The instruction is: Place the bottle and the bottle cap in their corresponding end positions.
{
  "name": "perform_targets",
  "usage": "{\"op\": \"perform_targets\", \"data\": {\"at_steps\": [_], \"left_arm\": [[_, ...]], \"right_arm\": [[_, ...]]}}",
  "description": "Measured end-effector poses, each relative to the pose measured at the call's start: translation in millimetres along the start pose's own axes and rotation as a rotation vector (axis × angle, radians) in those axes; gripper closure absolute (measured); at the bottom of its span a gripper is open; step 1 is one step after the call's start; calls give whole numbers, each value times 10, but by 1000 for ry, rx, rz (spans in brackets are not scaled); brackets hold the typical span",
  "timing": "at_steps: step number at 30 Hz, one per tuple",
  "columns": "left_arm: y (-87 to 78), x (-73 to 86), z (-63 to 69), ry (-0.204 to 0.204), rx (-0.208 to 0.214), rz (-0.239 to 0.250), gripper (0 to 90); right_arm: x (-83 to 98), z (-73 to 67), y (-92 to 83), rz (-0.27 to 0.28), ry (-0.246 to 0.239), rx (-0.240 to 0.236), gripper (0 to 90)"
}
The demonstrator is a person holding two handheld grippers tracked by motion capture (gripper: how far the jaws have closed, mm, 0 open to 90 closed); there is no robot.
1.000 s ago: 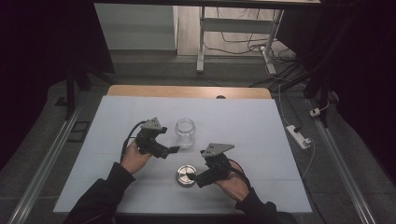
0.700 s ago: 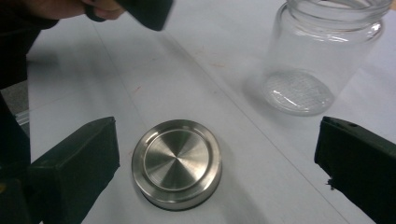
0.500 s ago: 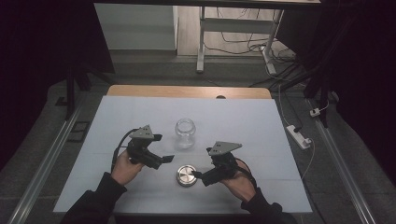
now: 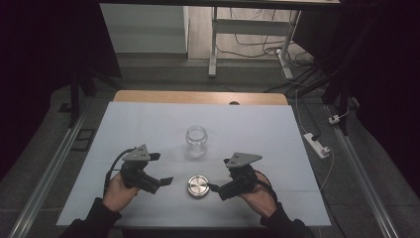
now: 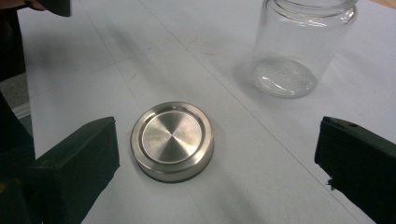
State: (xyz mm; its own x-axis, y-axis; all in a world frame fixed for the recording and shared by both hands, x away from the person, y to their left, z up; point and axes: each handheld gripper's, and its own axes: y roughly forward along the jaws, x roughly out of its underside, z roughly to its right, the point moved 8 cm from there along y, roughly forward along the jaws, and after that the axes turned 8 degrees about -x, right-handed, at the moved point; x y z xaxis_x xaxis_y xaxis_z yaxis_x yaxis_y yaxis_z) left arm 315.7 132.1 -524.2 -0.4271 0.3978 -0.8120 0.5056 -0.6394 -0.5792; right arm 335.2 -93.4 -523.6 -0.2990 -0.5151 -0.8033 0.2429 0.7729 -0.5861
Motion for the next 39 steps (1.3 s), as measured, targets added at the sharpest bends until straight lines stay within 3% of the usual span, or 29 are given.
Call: {"op": "perform_targets", "data": {"at_steps": [18, 39], "left_arm": [[-347, 319, -80, -67, -99, -2, 0], [-860, 760, -192, -195, -185, 32, 0]], "right_arm": [[160, 123, -294, 23, 39, 82, 0], [524, 250, -818, 59, 143, 189, 0]]}}
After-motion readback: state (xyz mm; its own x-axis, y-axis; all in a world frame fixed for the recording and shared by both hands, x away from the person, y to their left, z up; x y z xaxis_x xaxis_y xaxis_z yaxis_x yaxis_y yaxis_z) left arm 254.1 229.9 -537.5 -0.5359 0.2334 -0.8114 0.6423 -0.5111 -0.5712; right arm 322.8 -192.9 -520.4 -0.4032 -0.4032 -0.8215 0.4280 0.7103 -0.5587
